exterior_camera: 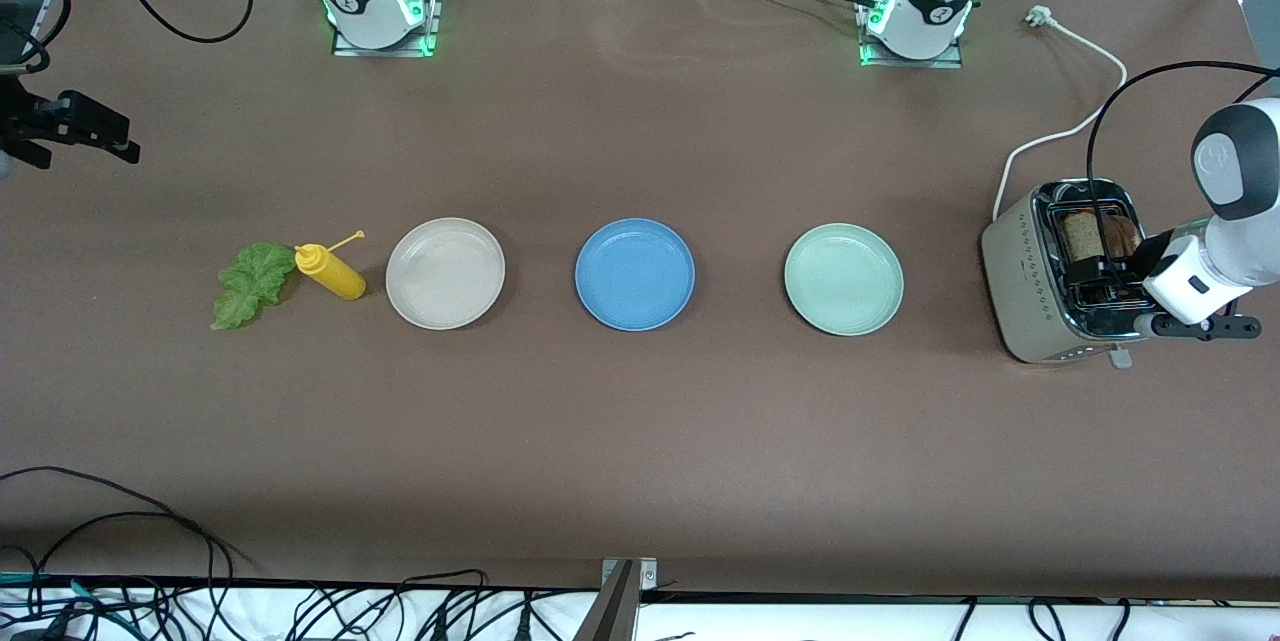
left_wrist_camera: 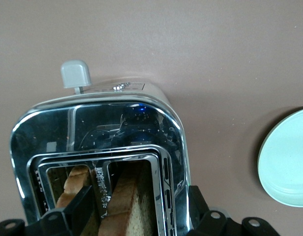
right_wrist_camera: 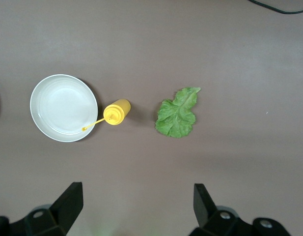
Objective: Make sandwich in blue plate with both arms
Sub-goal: 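Grasp a bread slice in the toaster with the left gripper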
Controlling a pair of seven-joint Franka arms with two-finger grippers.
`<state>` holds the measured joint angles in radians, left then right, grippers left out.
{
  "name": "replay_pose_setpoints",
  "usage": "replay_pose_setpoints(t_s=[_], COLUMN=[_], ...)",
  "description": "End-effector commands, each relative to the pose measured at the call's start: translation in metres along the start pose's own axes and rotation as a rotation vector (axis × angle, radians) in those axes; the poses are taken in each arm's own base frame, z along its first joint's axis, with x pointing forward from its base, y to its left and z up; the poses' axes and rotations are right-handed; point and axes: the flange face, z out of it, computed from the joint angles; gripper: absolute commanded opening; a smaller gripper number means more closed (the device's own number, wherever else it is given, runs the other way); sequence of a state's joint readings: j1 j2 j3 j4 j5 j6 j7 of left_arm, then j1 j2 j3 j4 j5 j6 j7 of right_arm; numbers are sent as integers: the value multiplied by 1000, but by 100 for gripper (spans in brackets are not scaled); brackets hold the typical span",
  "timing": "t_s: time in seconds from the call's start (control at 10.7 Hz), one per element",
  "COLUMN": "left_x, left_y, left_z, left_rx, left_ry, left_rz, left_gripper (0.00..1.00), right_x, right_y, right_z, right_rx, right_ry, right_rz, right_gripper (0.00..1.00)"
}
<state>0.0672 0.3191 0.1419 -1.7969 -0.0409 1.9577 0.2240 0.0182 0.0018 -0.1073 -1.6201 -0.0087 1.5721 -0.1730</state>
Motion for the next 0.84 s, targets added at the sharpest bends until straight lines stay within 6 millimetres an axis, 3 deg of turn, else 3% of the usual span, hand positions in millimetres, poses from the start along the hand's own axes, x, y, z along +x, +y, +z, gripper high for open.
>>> replay_pose_setpoints(t_s=[0.0,0.28,0.75], left_x=[-16,-28,-36], left_y=[1,2,1], left_z=[0,2,1], left_rx=[5,-1,75], left_ry=[-25,-42,-113], left_rz=[9,-1,24], left_gripper=[86,78,41], right_x=[-1,-1,-2], right_y=[-2,-2,-2], right_z=[-5,-5,-5], right_rx=[16,18,18], right_ry=[8,5,4], right_rz=[-8,-8,-8], right_gripper=[100,100,100])
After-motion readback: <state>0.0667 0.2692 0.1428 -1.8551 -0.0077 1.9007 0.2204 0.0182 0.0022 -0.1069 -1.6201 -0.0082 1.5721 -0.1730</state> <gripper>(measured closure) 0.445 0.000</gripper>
